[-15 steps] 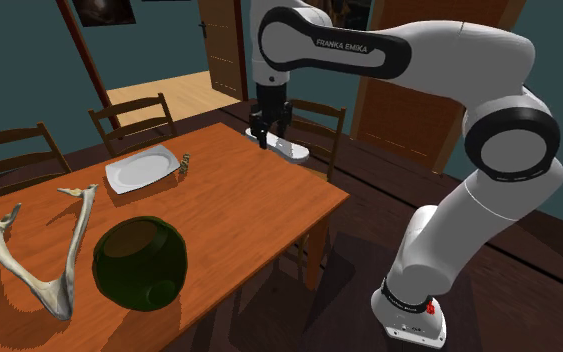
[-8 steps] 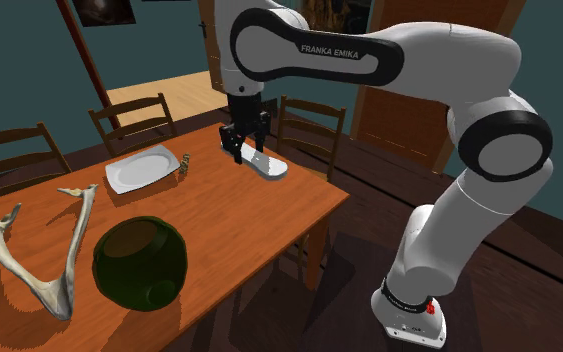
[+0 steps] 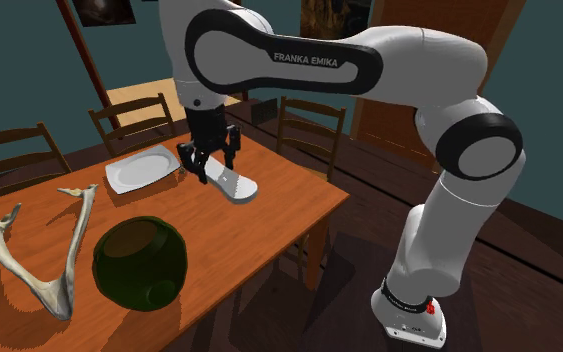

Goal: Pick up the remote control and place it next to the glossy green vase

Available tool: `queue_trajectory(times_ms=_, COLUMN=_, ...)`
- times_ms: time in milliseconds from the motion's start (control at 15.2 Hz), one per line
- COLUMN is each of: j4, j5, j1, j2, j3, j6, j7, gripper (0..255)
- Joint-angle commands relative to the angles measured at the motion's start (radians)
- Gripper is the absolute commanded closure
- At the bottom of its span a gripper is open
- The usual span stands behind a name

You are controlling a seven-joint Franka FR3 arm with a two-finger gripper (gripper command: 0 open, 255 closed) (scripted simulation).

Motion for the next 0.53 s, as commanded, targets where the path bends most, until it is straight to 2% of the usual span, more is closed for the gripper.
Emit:
queue_trajectory(times_ms=0, j4=0.048, j5=-0.010, j1=0.023, j2=0.043, j3=0.027, j6=-0.005, j7=0.052, gripper=255)
queue_trajectory(times_ms=66, j4=0.063, j5=-0.013, j1=0.030, j2=0.055, j3=0.033, j6=-0.007, j7=0.064, gripper=255)
queue_trajectory(times_ms=462, j4=-0.059, j5=-0.004, j1=0.027, j2=0.023, j3=0.030, j6=0.083, j7=0.056, gripper=255)
